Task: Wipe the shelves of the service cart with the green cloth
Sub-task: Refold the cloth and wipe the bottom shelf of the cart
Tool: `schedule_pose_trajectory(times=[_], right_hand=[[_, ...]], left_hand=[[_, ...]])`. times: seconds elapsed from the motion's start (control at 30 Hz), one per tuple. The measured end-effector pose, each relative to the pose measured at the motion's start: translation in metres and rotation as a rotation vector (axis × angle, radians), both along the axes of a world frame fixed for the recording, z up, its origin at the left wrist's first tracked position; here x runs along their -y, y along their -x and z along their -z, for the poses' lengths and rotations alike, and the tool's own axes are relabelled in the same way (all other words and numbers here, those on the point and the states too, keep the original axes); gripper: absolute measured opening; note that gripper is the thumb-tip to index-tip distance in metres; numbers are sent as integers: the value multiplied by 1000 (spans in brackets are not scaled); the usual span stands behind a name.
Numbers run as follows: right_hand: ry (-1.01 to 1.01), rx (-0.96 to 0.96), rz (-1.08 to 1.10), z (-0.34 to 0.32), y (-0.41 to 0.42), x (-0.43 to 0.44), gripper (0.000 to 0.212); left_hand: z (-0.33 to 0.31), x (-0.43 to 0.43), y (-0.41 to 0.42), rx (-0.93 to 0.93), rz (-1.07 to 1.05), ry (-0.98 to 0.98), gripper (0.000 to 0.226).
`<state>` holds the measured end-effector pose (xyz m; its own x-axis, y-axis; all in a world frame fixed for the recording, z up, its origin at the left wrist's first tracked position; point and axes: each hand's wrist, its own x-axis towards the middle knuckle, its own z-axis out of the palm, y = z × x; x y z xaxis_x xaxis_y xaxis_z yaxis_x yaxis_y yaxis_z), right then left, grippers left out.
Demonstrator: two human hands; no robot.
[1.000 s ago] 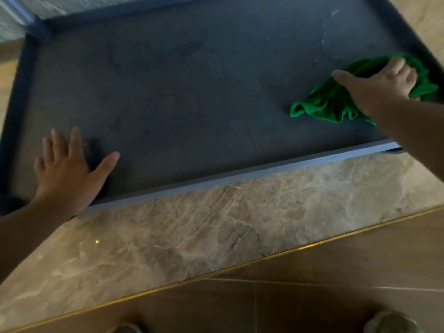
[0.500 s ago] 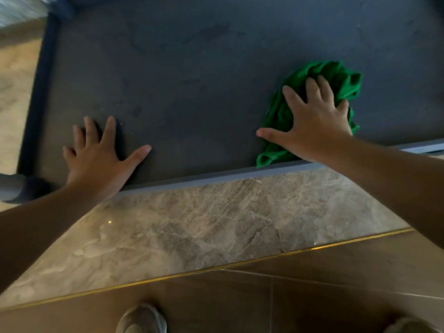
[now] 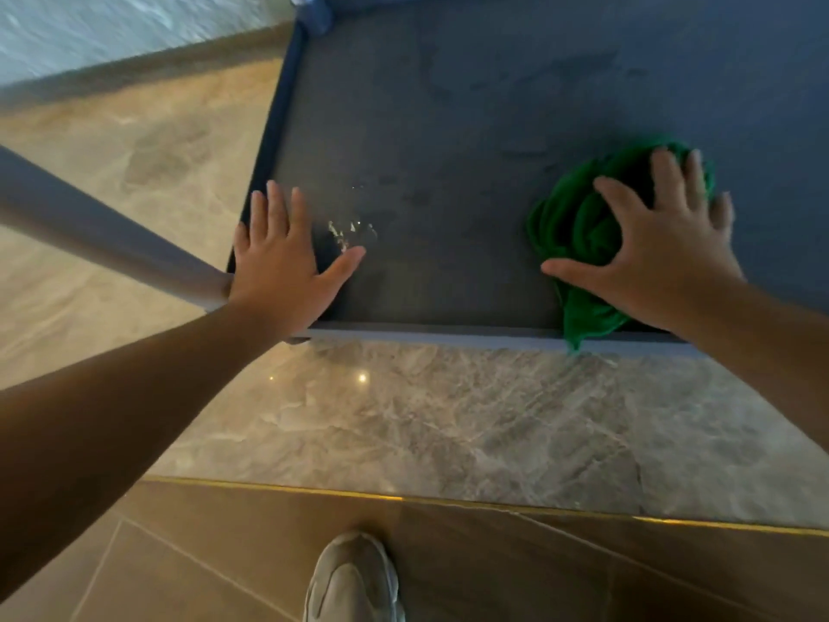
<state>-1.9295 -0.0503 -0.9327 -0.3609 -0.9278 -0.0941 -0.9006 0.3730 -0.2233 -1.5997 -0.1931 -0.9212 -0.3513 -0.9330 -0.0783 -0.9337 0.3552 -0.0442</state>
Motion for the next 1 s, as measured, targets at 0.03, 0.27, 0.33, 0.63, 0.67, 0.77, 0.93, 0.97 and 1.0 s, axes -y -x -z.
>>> schedule_pose_trajectory(times=[0.03,0.27,0.33,0.63,0.67,0.77,0.93,0.97,1.0], right_hand=[[-19,6,45,-1,-1,3,113],[-1,-2,13,3,-35,14,102],[-18,5,-48,3,-46,22,94],[-101,119,-466,-10,-125,106,93],[-90,147,-508,-11,-139,112,93],[-68,228,-655,-12,-171,119,89],[-21,210,-764,-10,-152,108,91],[8,148,-740,-10,-138,102,90],[26,78,-700,-11,-123,93,89]], left_hand=[[1,3,-3,-5,-47,14,107],[14,-3,10,-161,-220,-97,109],[13,-3,8,-233,-221,-127,109],[6,-3,3,-552,-253,-237,116],[5,-4,3,-576,-249,-241,116],[2,-6,2,-641,-234,-244,116],[5,-11,4,-459,-52,-124,97],[4,-11,9,-386,55,-109,93],[3,-11,16,-313,166,-113,91]])
